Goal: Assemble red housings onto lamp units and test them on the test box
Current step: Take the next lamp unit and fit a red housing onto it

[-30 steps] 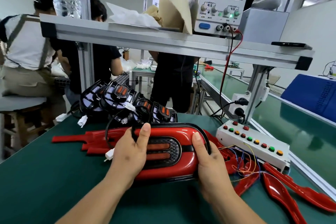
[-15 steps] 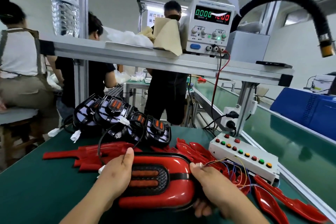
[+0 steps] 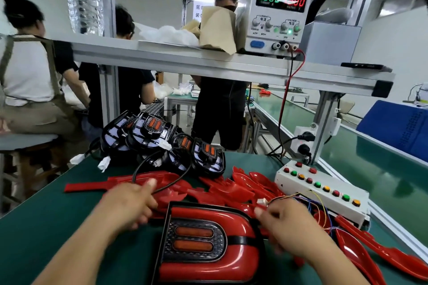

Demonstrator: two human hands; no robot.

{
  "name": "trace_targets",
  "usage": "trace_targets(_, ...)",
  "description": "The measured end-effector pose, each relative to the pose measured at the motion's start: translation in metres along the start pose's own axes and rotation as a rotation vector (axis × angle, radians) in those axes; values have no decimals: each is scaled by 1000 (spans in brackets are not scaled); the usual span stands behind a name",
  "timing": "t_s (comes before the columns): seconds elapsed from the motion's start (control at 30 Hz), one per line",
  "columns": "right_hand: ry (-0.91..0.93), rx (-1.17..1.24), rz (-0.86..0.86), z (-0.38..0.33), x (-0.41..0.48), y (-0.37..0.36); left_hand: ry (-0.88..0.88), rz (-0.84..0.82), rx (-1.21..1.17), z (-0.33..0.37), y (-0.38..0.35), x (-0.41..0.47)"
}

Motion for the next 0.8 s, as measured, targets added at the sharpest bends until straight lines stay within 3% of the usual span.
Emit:
trace_targets(0.07, 220, -43, 356, -8, 4, 22, -51, 239, 23, -10, 38, 14)
trace_targets(0.13, 361, -251, 576, -13, 4, 32, -74, 291, 91, -17, 49, 17)
trace_targets(0.17, 355, -396, 596, -10, 8, 29, -80, 213, 87, -19, 42, 18)
trace_targets(0.27, 171, -652, 427, 8, 26, 16, -86, -54, 76, -21, 13, 15)
trace_targets(0.4, 93, -679, 373, 16, 31, 8, -65, -197, 35, -21, 5, 9)
trace_targets(0.5, 54, -689, 333, 24, 33, 4, -98, -301, 129, -27, 0, 7)
trace_targets(0.67, 86, -643, 371, 22, 34, 4, -189, 1, 92, -26, 19, 22)
trace_targets(0.8, 117, -567, 568, 18, 27, 15, -233, 253, -290, -16, 34, 28)
Point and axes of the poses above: each hand's wrist, its own x-axis towards the middle knuckle, its own y-axis out of the back of the hand, z = x × y, the point moved 6 cm from there along x, towards the middle knuckle, and after that the axes turned 10 degrees about z, right-handed, at the moved point
